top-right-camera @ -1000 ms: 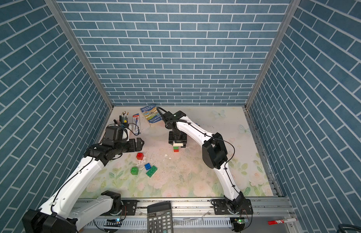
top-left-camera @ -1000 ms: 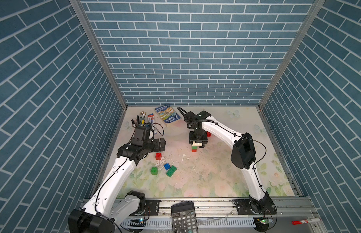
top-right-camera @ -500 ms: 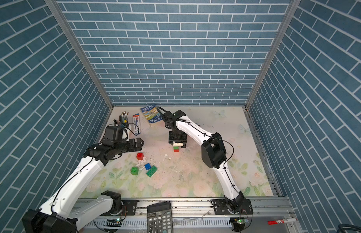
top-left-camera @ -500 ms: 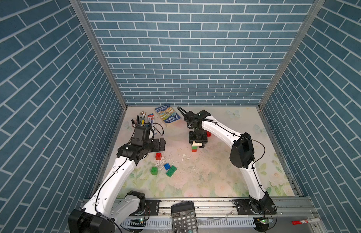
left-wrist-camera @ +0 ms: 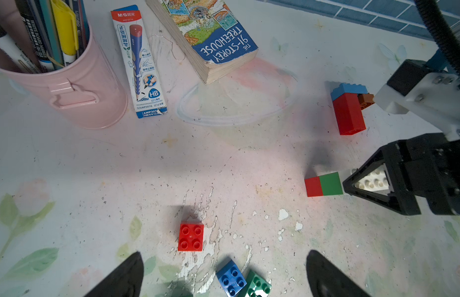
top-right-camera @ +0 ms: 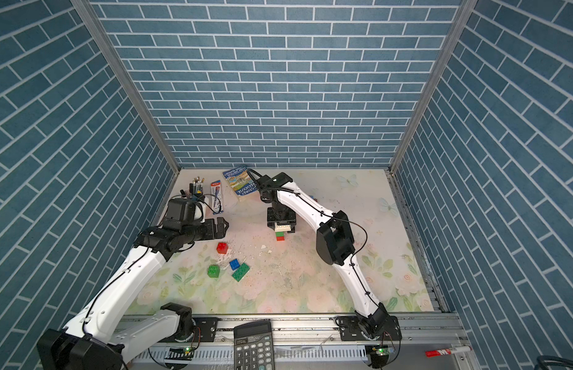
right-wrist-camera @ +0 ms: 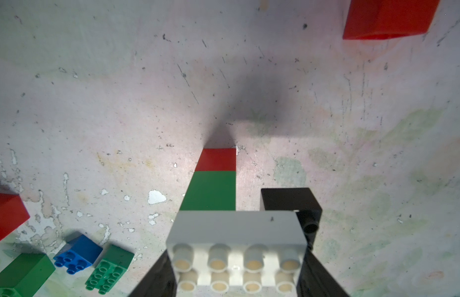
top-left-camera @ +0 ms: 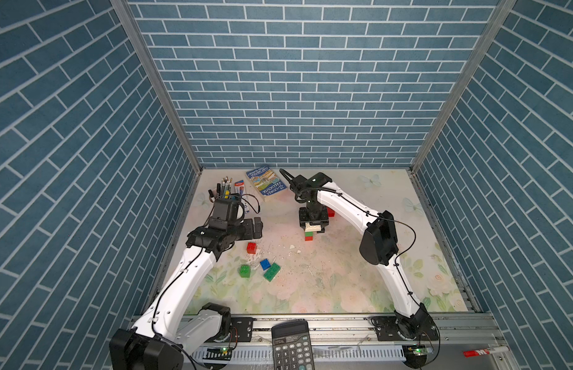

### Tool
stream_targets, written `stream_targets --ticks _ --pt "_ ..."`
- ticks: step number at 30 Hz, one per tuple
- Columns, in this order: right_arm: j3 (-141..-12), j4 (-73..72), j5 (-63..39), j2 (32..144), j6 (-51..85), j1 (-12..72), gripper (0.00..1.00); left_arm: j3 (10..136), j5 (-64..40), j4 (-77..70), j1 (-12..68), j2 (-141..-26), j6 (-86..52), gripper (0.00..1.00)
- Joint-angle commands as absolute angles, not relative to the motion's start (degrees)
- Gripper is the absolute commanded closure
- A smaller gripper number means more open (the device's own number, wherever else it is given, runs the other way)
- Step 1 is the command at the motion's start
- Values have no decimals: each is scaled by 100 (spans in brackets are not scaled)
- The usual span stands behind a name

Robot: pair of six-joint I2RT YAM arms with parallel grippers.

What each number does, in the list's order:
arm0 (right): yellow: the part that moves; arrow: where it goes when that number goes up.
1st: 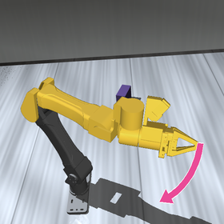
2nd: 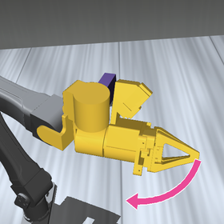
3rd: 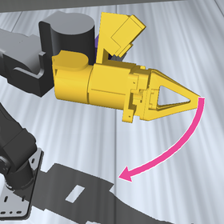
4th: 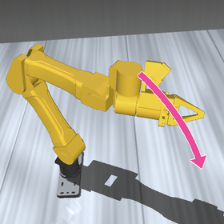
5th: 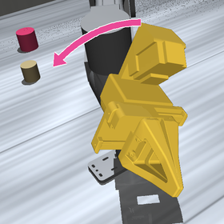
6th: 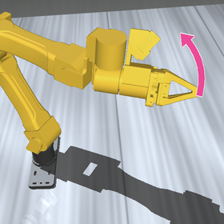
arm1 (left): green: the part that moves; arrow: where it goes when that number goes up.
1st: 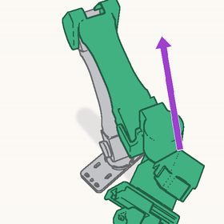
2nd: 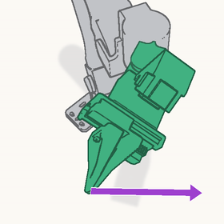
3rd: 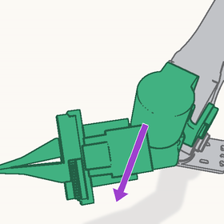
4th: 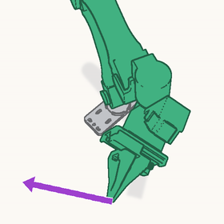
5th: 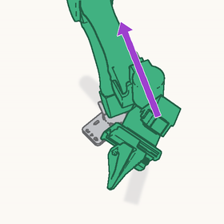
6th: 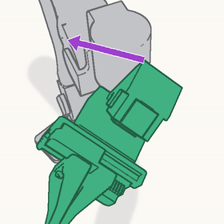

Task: Assemble the letter r with lego
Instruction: Assemble the lego brick with the lego brick.

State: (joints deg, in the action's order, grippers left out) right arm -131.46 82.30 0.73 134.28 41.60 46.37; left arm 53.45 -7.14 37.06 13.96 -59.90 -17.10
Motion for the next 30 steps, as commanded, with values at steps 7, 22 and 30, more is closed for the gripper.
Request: stream_targets --ticks 7,22,30 --pt "-13122 8500 424 13659 4140 4588 80 5567 -686 3691 1354 -6054 -1665 0" --pt "-13203 8341 354 13506 4026 4528 55 5511 -668 3588 1354 -6073 -1755 0" --pt "-13186 8272 276 13451 3965 4488 49 5520 -677 3543 1354 -6126 -1771 0"
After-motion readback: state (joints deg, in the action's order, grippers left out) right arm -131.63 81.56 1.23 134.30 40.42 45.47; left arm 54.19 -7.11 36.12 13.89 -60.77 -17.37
